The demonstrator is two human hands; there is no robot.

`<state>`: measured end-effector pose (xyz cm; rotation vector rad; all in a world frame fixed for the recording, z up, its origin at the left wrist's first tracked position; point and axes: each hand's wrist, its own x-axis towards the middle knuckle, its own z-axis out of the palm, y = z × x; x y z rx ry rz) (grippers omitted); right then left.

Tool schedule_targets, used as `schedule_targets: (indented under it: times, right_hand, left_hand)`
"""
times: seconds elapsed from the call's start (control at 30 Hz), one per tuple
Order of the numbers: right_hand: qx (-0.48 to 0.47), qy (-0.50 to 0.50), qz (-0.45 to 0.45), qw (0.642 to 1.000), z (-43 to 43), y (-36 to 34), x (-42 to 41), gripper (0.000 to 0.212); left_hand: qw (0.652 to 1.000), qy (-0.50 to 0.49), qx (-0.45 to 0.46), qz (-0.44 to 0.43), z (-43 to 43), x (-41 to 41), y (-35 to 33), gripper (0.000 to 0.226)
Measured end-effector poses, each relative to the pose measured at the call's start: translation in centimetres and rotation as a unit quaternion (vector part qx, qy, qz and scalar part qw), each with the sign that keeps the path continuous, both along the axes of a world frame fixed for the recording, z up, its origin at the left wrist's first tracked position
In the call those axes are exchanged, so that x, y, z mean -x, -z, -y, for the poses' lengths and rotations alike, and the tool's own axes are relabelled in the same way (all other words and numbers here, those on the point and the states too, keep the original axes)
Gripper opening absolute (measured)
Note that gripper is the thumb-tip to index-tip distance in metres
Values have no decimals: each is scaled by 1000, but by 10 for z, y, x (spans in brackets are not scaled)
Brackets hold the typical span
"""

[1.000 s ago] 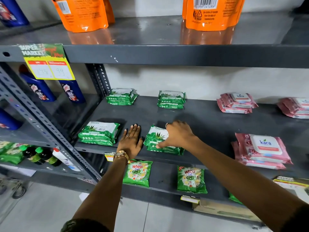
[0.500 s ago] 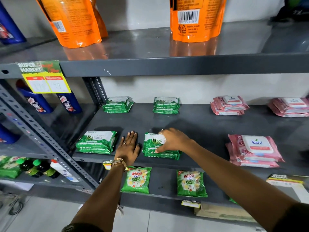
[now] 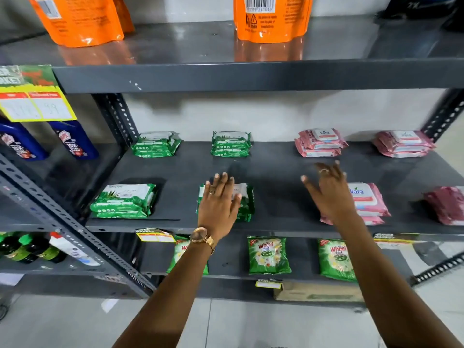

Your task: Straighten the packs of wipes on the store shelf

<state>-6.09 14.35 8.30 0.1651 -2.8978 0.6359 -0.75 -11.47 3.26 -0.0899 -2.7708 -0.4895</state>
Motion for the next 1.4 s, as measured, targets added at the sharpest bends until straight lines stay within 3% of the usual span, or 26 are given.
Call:
schedule_targets:
  times: [0.1, 0.2, 0.43, 0.63, 1.03, 1.2, 1.27, 1.4]
  right_hand:
    - [-33, 78, 5, 996, -38, 8, -3, 61]
    - [-51, 115, 75, 989, -61, 19, -8, 64]
    - [-111, 117, 48, 986, -60, 41, -9, 65]
    - [-109, 109, 29, 988, -65, 48, -15, 64]
    - [-104, 104, 76, 986, -64, 41, -18, 65]
    - [-94, 89, 85, 988, -67, 37, -21, 67]
    - [-91, 81, 84, 989, -68, 39, -21, 70]
    - [-120, 71, 56, 989, -73, 32, -23, 72]
  left_hand:
    - [998, -3, 52, 21, -8, 1, 14, 57]
    - [996, -4, 83, 14, -8, 2, 18, 59]
    - [994, -19, 107, 11, -10, -1, 21, 57]
    - [994, -37, 102, 31, -14, -2, 23, 58]
    - [987, -28, 104, 122, -15, -3, 9, 56]
    - [985, -20, 41, 164, -14, -3, -7, 67]
    - [987, -15, 1, 159, -11, -5, -10, 73]
    - [993, 12, 38, 107, -17, -12, -23, 79]
